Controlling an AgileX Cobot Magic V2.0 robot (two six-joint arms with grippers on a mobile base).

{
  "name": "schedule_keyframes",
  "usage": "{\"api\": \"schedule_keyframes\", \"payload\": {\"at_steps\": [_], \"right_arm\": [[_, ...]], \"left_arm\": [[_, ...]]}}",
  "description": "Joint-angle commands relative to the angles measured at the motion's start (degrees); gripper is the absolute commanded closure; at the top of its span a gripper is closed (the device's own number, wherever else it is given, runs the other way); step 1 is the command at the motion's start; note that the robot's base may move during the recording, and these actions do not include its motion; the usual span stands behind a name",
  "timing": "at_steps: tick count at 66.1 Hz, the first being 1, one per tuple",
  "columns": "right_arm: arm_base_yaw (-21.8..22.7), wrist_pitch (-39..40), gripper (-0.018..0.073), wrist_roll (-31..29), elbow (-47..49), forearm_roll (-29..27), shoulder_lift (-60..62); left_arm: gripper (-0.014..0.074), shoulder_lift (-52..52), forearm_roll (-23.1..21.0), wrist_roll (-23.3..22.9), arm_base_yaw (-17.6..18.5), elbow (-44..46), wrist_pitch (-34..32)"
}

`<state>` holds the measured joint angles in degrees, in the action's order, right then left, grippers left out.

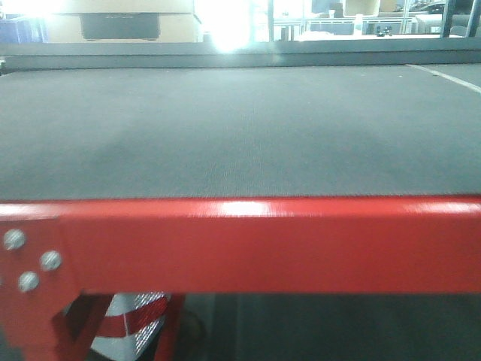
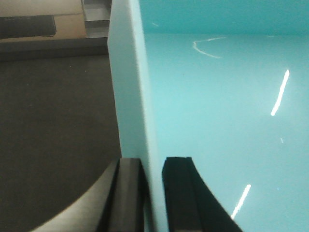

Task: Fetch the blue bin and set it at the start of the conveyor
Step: 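Hold the teal bin in both grippers while driving to the conveyor, then lower the held teal bin onto the near end of the grey belt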

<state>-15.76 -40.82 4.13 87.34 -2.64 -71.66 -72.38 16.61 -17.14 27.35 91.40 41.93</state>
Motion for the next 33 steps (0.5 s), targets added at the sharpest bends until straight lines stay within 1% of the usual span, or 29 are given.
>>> {"api": "schedule_keyframes", "payload": {"at_steps": [1, 33], "right_arm": [[-0.59, 5.35, 0.0712, -1.52, 0.35, -2.73, 0.25], [-0.59, 5.35, 0.0712, -1.52, 0.35, -2.73, 0.25]], "left_arm": [[0.0708, 0.55, -4.50, 0.30, 0.99, 0.79, -4.22], [0.0708, 0.55, -4.50, 0.30, 0.99, 0.79, -4.22]]}}
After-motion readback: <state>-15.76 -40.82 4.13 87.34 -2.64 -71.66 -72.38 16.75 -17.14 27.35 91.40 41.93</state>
